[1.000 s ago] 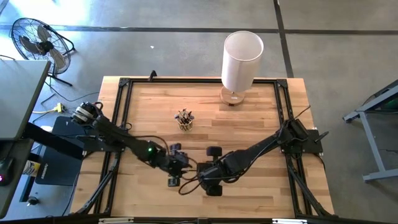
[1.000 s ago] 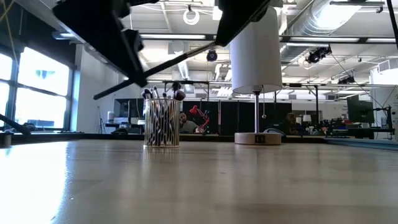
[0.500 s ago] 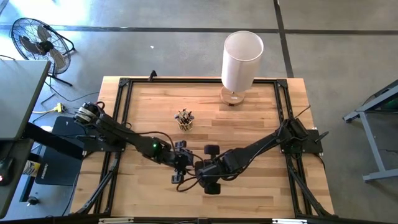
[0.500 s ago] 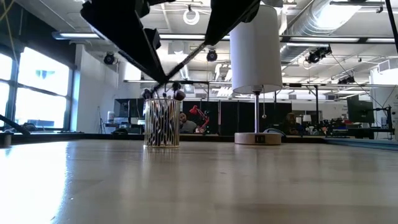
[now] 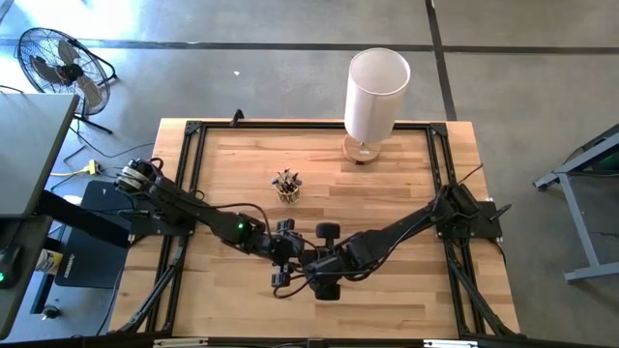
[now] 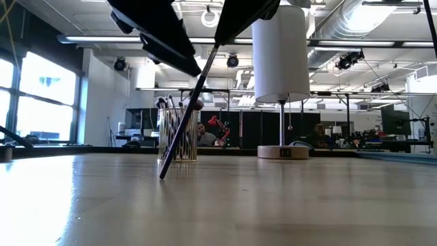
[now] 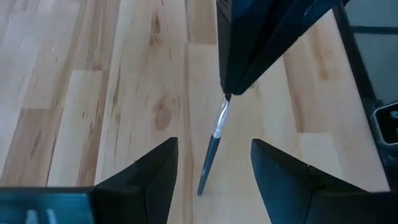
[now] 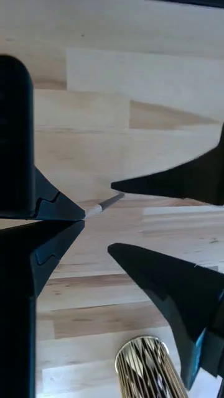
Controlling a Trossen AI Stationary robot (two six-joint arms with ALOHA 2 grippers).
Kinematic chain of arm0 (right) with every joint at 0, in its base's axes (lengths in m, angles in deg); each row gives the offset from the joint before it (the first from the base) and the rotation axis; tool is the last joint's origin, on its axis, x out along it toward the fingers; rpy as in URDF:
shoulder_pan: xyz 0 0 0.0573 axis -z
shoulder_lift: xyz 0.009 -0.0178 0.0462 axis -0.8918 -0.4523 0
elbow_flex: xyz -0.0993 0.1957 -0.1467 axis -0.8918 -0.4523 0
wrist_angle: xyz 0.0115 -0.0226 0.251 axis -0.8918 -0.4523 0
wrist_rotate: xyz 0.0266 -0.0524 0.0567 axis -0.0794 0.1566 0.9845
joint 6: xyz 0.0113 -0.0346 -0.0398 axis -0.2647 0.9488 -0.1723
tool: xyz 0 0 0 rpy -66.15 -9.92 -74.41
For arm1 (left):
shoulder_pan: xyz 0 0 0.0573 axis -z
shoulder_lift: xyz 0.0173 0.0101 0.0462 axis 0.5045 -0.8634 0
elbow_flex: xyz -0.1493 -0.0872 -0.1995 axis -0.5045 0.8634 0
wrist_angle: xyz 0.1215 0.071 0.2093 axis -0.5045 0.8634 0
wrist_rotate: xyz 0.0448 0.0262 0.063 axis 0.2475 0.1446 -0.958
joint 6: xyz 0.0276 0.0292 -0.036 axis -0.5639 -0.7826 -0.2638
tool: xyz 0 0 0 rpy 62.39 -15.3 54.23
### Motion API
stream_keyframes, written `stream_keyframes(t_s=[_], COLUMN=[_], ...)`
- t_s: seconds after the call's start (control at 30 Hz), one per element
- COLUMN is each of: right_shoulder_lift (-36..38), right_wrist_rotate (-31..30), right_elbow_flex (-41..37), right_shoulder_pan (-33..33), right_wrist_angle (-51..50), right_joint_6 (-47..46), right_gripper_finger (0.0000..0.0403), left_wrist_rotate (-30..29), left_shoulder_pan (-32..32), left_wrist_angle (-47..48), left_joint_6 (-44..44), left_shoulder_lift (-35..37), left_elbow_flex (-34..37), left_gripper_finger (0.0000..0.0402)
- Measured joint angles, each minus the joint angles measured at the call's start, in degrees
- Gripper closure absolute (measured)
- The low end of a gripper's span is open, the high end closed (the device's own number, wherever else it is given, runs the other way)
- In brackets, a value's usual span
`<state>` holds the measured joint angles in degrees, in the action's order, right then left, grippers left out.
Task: Put items in baskets/containers
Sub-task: Put the black eyeshadow brush into the yellow holder
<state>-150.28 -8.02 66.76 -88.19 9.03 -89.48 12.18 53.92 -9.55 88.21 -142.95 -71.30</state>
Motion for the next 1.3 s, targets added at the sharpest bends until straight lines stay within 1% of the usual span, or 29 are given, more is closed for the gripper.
stream_keyframes(t_s=[0.13,0.27,0.37,0.5,0.73,0.83,0.97,1.07,1.1,1.17,1.23,1.3], right_shoulder_lift=[0.10,0.10,0.14,0.07,0.03,0.03,0.05,0.05,0.05,0.42,1.73,4.90], right_wrist_rotate=[0.15,0.26,0.07,0.35,0.45,0.76,2.23,3.38,3.59,5.87,7.58,7.18], right_elbow_flex=[0.00,-0.01,0.00,-0.04,-0.13,-0.12,-0.69,-3.85,-5.57,-9.48,-14.69,-21.13], right_shoulder_pan=[-0.04,-0.09,0.00,0.00,0.00,0.00,-0.38,-1.64,-2.31,-3.71,-5.00,-6.47], right_wrist_angle=[0.21,0.29,0.61,1.30,1.22,-0.45,-6.76,-10.37,-10.66,-10.07,-6.00,1.04], right_joint_6=[-0.02,-0.09,-0.20,-0.13,-0.82,-2.80,-9.09,-12.71,-13.75,-16.10,-20.02,-24.81], right_gripper_finger=[0.0403,0.0403,0.0403,0.0403,0.0403,0.0403,0.0403,0.0403,0.0403,0.0403,0.0403,0.0403], left_wrist_rotate=[-0.20,-0.19,1.24,1.78,0.85,0.85,0.68,0.68,0.68,0.73,1.45,2.68], left_shoulder_pan=[0.00,0.01,-0.01,0.02,0.00,0.00,-0.02,0.00,0.00,0.00,0.00,0.01], left_wrist_angle=[-1.02,-2.52,-5.26,-6.43,-3.25,-2.88,-2.53,-2.47,-2.41,-2.63,-2.66,-2.63], left_joint_6=[-0.01,-0.06,0.45,1.68,1.69,1.52,2.09,2.13,2.13,2.13,2.12,2.12], left_shoulder_lift=[-0.03,-2.16,-3.43,-5.78,-6.08,-6.14,-6.16,-6.16,-6.16,-6.16,-6.16,-6.16], left_elbow_flex=[0.02,0.06,-0.07,0.12,0.00,0.00,0.02,0.02,0.02,0.02,0.02,0.03], left_gripper_finger=[0.0204,0.0204,0.0204,0.0204,0.0204,0.0204,0.0204,0.0204,0.0204,0.0204,0.0204,0.0204])
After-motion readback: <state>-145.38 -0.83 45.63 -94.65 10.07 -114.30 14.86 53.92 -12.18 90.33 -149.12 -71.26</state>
